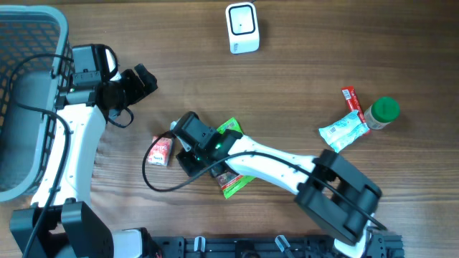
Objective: Scan the item barcode
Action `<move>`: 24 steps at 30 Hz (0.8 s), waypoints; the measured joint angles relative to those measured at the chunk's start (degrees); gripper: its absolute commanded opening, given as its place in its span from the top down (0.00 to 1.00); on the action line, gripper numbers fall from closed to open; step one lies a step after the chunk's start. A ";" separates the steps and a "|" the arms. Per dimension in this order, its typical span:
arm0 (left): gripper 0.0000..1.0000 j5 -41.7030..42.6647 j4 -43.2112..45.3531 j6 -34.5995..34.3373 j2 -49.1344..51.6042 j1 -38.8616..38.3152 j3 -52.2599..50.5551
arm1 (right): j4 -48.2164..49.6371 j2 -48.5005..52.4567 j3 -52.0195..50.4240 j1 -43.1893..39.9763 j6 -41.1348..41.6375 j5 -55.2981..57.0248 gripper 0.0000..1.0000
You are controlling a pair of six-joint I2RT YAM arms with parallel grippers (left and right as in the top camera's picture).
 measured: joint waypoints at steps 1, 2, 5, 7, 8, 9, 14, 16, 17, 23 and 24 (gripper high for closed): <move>0.00 0.02 0.00 0.00 0.00 0.00 0.00 | -0.35 0.74 0.00 0.00 1.36 0.22 0.96; 0.00 0.02 0.00 0.00 0.00 0.00 0.00 | -0.66 1.66 0.00 0.00 2.60 0.42 0.96; 0.00 0.00 0.00 0.00 0.00 0.00 0.00 | -0.50 3.61 0.00 -0.02 5.77 0.83 0.96; 0.00 0.00 0.00 0.00 0.00 0.00 0.00 | 0.31 3.61 0.00 -0.04 7.89 1.03 0.96; 0.00 0.00 0.00 0.00 0.00 0.00 0.00 | 0.31 3.61 0.00 -0.04 9.16 1.79 0.96; 0.00 0.00 0.00 0.00 0.00 0.00 0.00 | 0.35 3.61 0.00 -0.04 10.47 2.75 0.96; 0.00 0.02 0.00 0.00 0.00 0.00 0.00 | 0.31 3.61 0.00 -1.27 16.11 8.52 0.96; 0.00 0.00 0.00 0.00 0.00 0.00 0.00 | 0.31 3.61 0.00 -3.39 17.64 10.25 0.96; 0.00 0.02 0.00 0.00 0.00 0.00 0.00 | 0.31 3.61 0.00 -4.59 18.29 10.78 0.96; 0.00 0.02 0.00 0.00 0.00 0.00 0.00 | -1.31 3.58 0.37 -16.15 21.64 12.59 0.96; 0.00 0.02 0.00 0.00 0.00 0.00 0.00 | -2.01 3.54 0.50 -17.81 21.81 12.83 0.96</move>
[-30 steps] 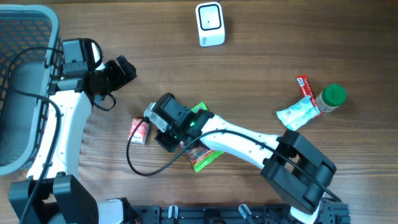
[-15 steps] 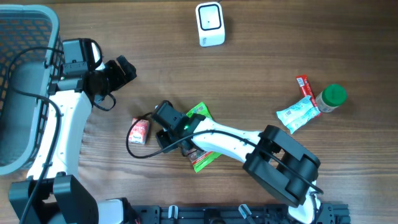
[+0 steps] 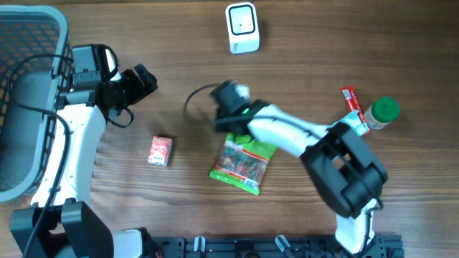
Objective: Scan the item barcode
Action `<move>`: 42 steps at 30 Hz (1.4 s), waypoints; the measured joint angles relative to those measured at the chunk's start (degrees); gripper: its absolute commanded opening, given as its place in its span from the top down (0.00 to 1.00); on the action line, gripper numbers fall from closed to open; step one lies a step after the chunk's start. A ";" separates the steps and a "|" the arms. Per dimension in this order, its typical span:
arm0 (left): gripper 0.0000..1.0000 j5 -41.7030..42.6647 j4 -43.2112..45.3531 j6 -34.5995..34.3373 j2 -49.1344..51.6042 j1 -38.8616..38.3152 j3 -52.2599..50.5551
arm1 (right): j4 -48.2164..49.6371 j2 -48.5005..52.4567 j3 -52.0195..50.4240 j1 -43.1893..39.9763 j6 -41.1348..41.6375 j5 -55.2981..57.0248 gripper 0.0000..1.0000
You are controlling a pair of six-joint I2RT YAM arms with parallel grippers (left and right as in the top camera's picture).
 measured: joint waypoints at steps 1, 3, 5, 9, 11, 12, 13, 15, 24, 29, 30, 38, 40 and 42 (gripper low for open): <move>0.00 0.00 0.00 0.00 0.00 0.00 0.00 | -1.46 -0.15 0.24 -2.75 0.37 0.00 0.96; 0.00 -0.02 0.00 0.00 0.00 0.00 0.00 | -4.66 -0.61 0.39 -7.98 1.09 -0.35 0.96; 0.00 0.00 0.00 0.00 0.00 0.00 0.00 | -8.04 -1.11 0.55 -12.07 -0.09 -0.74 0.96; 0.00 0.00 0.00 0.00 0.00 0.00 0.00 | -12.85 -2.21 0.46 -19.89 -9.20 -2.32 0.80; 0.00 -0.02 0.00 0.00 0.00 0.00 0.00 | -14.51 -2.91 0.46 -22.25 -13.73 -4.74 0.73; 0.00 -0.02 0.00 0.00 0.00 0.00 0.00 | -15.82 -3.96 0.46 -23.52 -17.62 -7.61 0.66; 0.00 0.00 0.00 0.00 0.00 0.00 0.00 | -16.41 -4.94 0.46 -23.93 -19.91 -9.79 0.60; 0.00 0.00 0.00 -0.02 0.00 0.00 0.00 | -17.94 -8.59 0.52 -23.76 -26.80 -16.26 0.39; 0.00 -0.02 -0.02 0.00 0.00 0.00 0.00 | -27.91 -13.77 0.48 -13.33 -42.14 -19.85 0.00; 0.00 0.00 0.00 0.00 0.00 0.00 0.00 | -28.41 -13.77 -2.49 -11.52 -43.74 -15.78 0.00; 0.00 -0.02 0.00 0.00 0.00 0.00 0.00 | -28.39 -13.77 -3.32 -11.54 -43.91 -15.19 0.00; 0.00 0.02 0.15 -0.04 0.00 0.00 0.00 | -25.99 -13.77 -5.49 -11.54 -44.19 -14.40 0.19; 0.00 0.02 0.74 -0.04 0.00 0.00 0.00 | -25.77 -13.77 -5.49 -11.58 -44.74 -15.56 0.47; 0.00 1.07 -0.57 -0.07 0.00 0.00 0.09 | -25.86 -13.77 -5.49 -11.65 -45.48 -18.18 0.35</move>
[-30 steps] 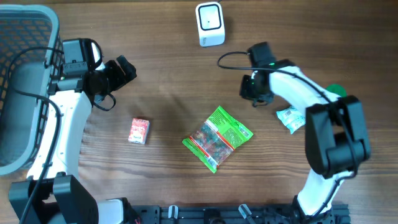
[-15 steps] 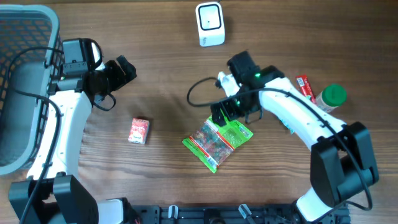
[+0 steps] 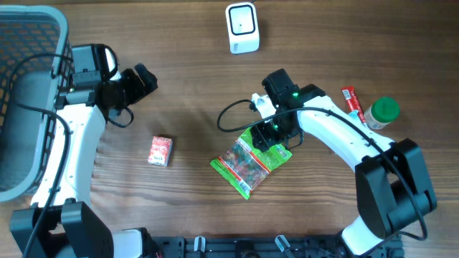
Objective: Scan the item barcode
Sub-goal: 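Move the left gripper to the green candy bag and grasp its edge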
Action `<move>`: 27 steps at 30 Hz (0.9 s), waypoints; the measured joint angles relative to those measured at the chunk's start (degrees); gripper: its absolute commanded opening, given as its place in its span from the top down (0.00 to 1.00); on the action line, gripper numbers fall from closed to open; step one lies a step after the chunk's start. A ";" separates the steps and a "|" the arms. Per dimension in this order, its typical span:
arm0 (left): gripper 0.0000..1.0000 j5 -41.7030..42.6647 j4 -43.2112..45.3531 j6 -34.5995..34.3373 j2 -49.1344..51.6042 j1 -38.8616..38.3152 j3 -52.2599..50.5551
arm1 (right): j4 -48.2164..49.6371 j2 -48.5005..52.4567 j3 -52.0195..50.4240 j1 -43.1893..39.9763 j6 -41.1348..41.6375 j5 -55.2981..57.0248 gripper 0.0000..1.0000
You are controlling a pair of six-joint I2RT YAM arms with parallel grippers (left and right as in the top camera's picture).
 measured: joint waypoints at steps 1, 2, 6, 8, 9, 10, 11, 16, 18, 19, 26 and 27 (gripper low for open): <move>0.06 1.16 -1.44 0.02 0.00 0.00 0.00 | -0.26 0.00 0.00 0.00 -0.37 -1.18 0.27; 0.16 2.84 -3.06 0.02 0.00 0.00 0.00 | -0.55 0.00 -0.02 0.00 -0.87 -1.99 0.26; 0.57 8.55 -10.64 0.04 0.00 -1.40 0.00 | -0.83 0.00 -0.17 0.00 -1.64 -1.40 0.25; 0.86 9.46 -14.60 0.17 0.00 -4.85 -0.04 | 0.96 0.00 -0.61 0.00 -1.68 0.66 0.21; 0.96 9.64 -14.99 0.13 0.00 -5.95 -0.09 | 1.38 0.00 -0.72 0.00 -1.66 1.05 0.20; 0.96 9.60 -15.41 0.02 0.00 -7.78 -0.22 | 2.54 0.00 -0.83 0.00 -1.62 1.40 0.20; 0.96 9.62 -15.56 -0.07 0.00 -9.81 -0.52 | 3.34 0.00 -0.85 0.00 -1.49 1.75 0.19; 0.96 9.29 -15.80 -2.86 0.00 -20.11 -4.26 | 3.85 0.00 -0.87 -0.81 -0.72 1.22 0.21; 0.96 9.14 -15.98 -5.14 0.00 -23.98 -6.47 | 3.28 0.00 -0.87 -1.90 -0.59 0.33 0.25; 0.96 8.92 -16.02 -6.34 0.00 -26.10 -7.72 | 2.71 0.00 -0.87 -2.60 -0.33 -0.13 0.27; 0.96 8.76 -15.85 -13.57 0.00 -37.11 -16.15 | 0.81 0.00 -0.90 -6.51 0.09 -0.76 0.29; 0.96 8.76 -14.40 -15.02 0.00 -38.29 -17.62 | 0.81 0.00 -0.90 -6.84 0.09 -0.79 0.29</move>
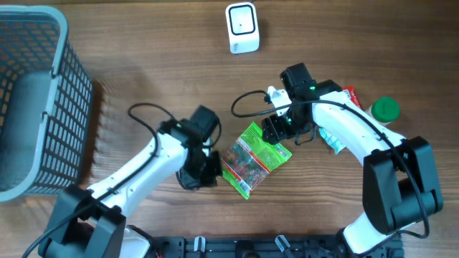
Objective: Scan the item barcode
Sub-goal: 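Move the left gripper to the green candy bag and grasp its edge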
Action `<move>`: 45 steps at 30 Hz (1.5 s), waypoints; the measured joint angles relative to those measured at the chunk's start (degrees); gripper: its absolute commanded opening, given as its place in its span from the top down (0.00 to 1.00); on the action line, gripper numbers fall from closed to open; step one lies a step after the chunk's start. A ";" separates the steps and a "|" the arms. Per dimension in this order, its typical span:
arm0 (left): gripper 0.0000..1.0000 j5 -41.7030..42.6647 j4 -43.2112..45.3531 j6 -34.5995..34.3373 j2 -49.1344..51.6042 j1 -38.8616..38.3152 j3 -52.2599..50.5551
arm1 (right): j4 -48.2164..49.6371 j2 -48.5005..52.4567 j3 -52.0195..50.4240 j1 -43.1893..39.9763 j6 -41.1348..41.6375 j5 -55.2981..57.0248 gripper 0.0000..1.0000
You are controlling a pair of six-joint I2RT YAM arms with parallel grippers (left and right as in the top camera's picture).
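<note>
A green snack bag (252, 158) lies tilted at the table's middle. My right gripper (275, 130) is at the bag's upper right edge and looks shut on it. My left gripper (203, 172) is low against the bag's left edge, and its fingers are hidden under the wrist. The white barcode scanner (242, 27) stands at the far edge. A small red box that would be near the left arm does not show.
A grey mesh basket (43, 79) fills the left side. At the right are a green-capped bottle (386, 109), a red packet (348, 93) and a white-green packet (331, 137) partly under the right arm. Cables loop near both wrists.
My left arm has come from beside the basket to the bag's left edge. The red box no longer shows. The right gripper and bag shifted slightly right.
My right gripper was down on the green bag beside the red box, while the left arm waited near the basket. Then the bag was further right, away from the box, and later held below the scanner. Now the left gripper has joined at the bag.
</note>
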 measured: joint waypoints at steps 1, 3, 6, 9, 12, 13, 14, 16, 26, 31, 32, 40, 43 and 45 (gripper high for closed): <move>0.96 0.00 1.86 -1.38 0.00 -0.94 -1.14 | 0.02 0.00 -0.02 -0.09 0.00 -0.11 0.29; 0.96 0.02 5.66 -4.20 0.00 -2.58 -2.91 | -0.13 0.00 -0.07 -0.09 0.02 -0.92 0.29; 0.96 0.02 8.61 -6.19 0.00 -3.17 -3.50 | -0.61 0.00 -0.11 -0.09 0.02 -2.03 0.29; 0.96 0.00 11.50 -7.80 0.13 -3.17 -3.54 | -1.66 0.00 -0.15 -0.09 0.02 -2.71 0.29; 0.96 0.42 13.86 -8.85 2.21 -3.17 -3.52 | -2.12 0.00 -0.15 -0.09 0.02 -3.02 0.29; 0.96 0.76 14.73 -9.05 3.37 -3.17 -3.52 | -2.14 0.00 -0.15 -0.09 0.02 -3.08 0.29; 0.96 1.05 15.54 -9.18 4.63 -3.17 -3.52 | -2.23 0.00 -0.15 -0.09 0.02 -3.19 0.29; 0.96 1.77 17.07 -9.33 7.28 -3.17 -3.52 | -2.54 0.00 -0.15 -0.09 0.02 -3.21 0.29; 0.96 3.87 31.52 -11.06 10.95 -0.24 -3.61 | -4.17 0.00 -0.15 -0.09 0.74 -5.55 0.30; 0.96 2.56 37.03 -11.10 11.06 4.02 -3.52 | -3.13 0.00 -0.15 -0.09 1.36 -5.77 0.30; 0.96 2.51 36.33 -9.92 11.06 4.68 -3.34 | -2.36 0.00 -0.15 -0.09 1.29 -5.77 0.30; 0.96 1.16 12.52 -0.20 10.54 8.94 12.07 | -4.48 0.00 3.19 -0.26 1.11 -5.79 0.26; 0.96 1.73 9.55 1.18 10.08 6.91 12.70 | -5.49 0.00 4.09 -1.18 2.64 -4.96 0.26; 0.96 2.12 9.38 1.55 10.08 3.65 11.80 | -6.82 0.02 4.11 -3.54 3.41 -3.32 0.25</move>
